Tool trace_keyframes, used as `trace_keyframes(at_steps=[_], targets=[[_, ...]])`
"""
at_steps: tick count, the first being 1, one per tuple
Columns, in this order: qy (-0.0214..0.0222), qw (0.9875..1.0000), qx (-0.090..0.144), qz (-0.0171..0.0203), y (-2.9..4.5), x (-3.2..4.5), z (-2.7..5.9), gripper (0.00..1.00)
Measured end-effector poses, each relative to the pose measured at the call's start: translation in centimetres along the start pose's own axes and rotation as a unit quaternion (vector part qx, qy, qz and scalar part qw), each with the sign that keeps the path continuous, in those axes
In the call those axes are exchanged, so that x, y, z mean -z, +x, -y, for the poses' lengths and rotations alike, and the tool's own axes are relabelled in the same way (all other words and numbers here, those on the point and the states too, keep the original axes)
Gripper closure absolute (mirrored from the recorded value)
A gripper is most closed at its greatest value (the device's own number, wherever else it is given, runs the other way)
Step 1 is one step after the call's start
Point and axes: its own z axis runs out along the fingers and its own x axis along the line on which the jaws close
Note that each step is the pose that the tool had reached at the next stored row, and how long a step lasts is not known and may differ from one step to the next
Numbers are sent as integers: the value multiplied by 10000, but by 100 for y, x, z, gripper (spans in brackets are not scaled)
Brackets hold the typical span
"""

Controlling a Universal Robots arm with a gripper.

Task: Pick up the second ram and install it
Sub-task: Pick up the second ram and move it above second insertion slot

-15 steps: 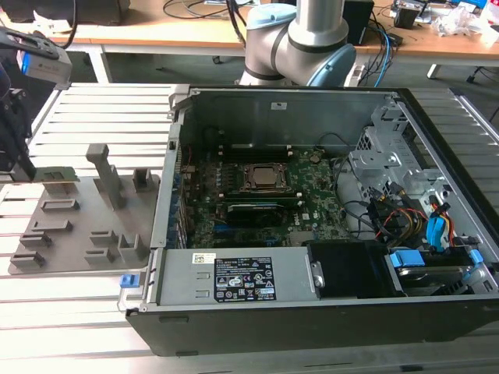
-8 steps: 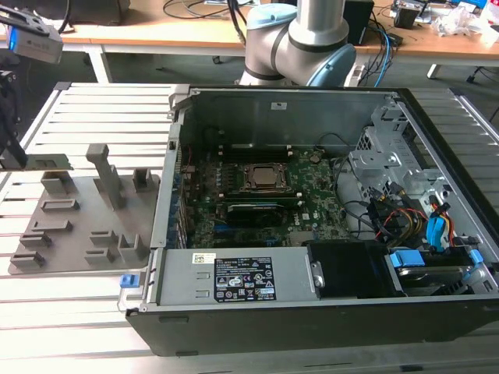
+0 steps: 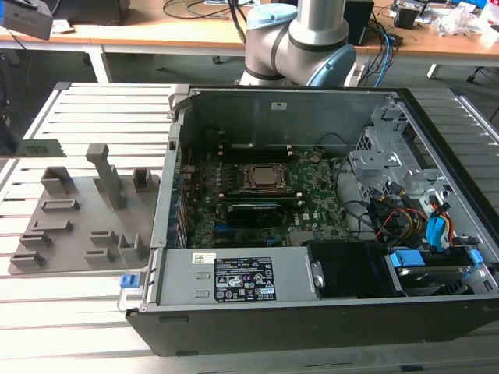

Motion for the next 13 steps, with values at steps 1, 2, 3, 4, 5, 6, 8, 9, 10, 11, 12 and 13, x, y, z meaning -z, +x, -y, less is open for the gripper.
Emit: trace_keyframes(at_steps=[1,2,3,4,5,6,8,9,10,11,12,13], targets=[[0,10000,0,0,0,24,-1,86],[0,10000,0,0,-1,48,-2,86],[0,10000,0,0,-1,61,-2,86],[1,10000,0,1,-1,73,-3,86],[1,10000,0,1,-1,74,-3,86],[0,10000,0,1,-1,76,-3,86],[0,10000,0,1,-1,77,-2,86],[-1,10000,1,0,-1,78,1,86],[-2,10000,1,-1,-1,80,7,86],[0,10000,0,0,-1,78,26,86],[-1,10000,0,0,-2,80,63,86],[0,10000,0,0,-2,81,84,86]])
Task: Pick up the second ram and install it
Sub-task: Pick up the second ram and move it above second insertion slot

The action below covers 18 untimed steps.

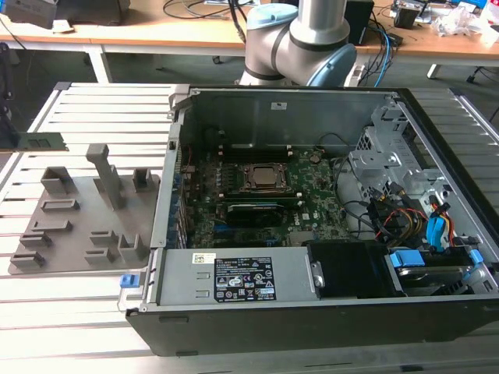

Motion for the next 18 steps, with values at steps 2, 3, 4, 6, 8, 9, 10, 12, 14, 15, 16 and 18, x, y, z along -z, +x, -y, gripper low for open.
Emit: trace_keyframes(at_steps=[2,3,4,6,8,9,10,12,14,15,16,18], targets=[[0,10000,0,0,0,1,49,86],[1,10000,0,0,-1,2,69,86],[1,10000,0,0,-2,4,118,86],[0,10000,0,0,-2,6,167,86],[0,10000,0,0,-3,10,273,86],[0,10000,0,1,-3,11,308,86],[0,10000,0,0,-4,14,359,86],[1,10000,0,1,-6,17,462,86],[0,10000,0,0,-6,21,559,86],[0,10000,1,0,-6,22,583,86],[0,10000,0,0,-7,24,614,86],[0,10000,0,0,-8,26,669,86]])
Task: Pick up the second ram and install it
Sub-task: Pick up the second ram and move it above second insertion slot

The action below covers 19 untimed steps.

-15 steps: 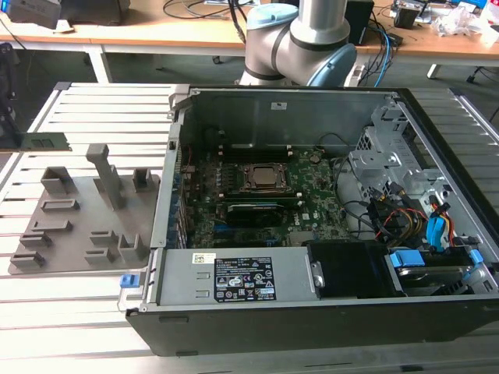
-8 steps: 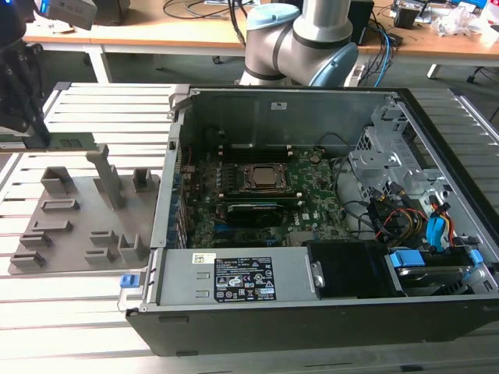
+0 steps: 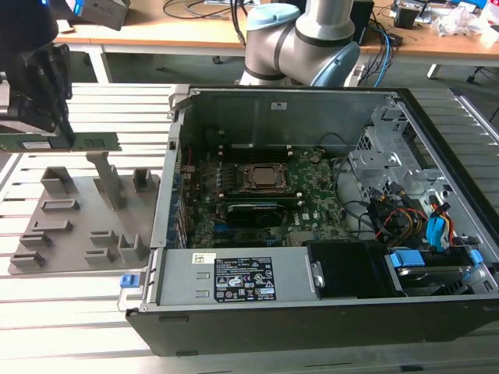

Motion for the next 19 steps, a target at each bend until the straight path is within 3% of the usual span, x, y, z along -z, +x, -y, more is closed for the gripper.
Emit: trace_keyframes(at_steps=[8,9,12,13,15,19], targets=[[0,10000,0,0,-3,11,295,86],[0,10000,0,0,-4,15,378,86],[-1,10000,0,0,-9,31,789,86],[-1,10000,0,0,-10,33,856,86],[-1,10000,0,0,-10,35,906,86],[-2,10000,0,0,-13,45,1178,86]])
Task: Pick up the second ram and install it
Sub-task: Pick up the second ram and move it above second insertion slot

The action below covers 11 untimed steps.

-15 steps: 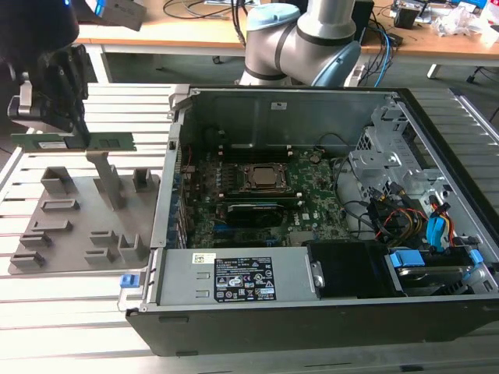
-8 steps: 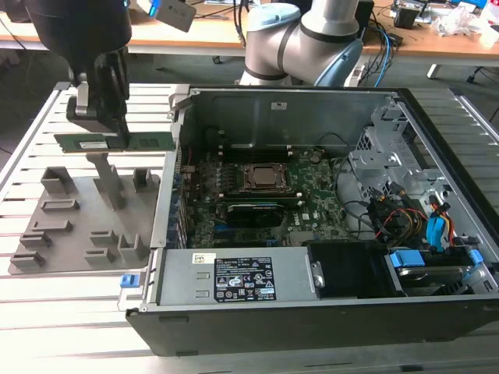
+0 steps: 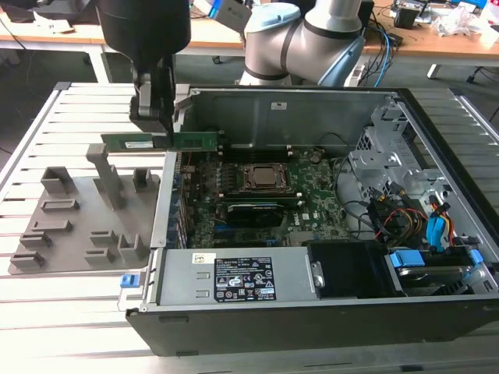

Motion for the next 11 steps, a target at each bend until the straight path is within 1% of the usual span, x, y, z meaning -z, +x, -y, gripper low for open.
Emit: trace_keyframes(at_steps=[2,4,7,10,11], targets=[[-1,10000,0,0,-1,5,112,86],[-1,10000,0,0,-2,7,169,86],[-2,10000,0,0,-3,13,311,86],[-3,10000,0,-1,-5,17,409,86],[-3,10000,0,0,-5,18,467,86]])
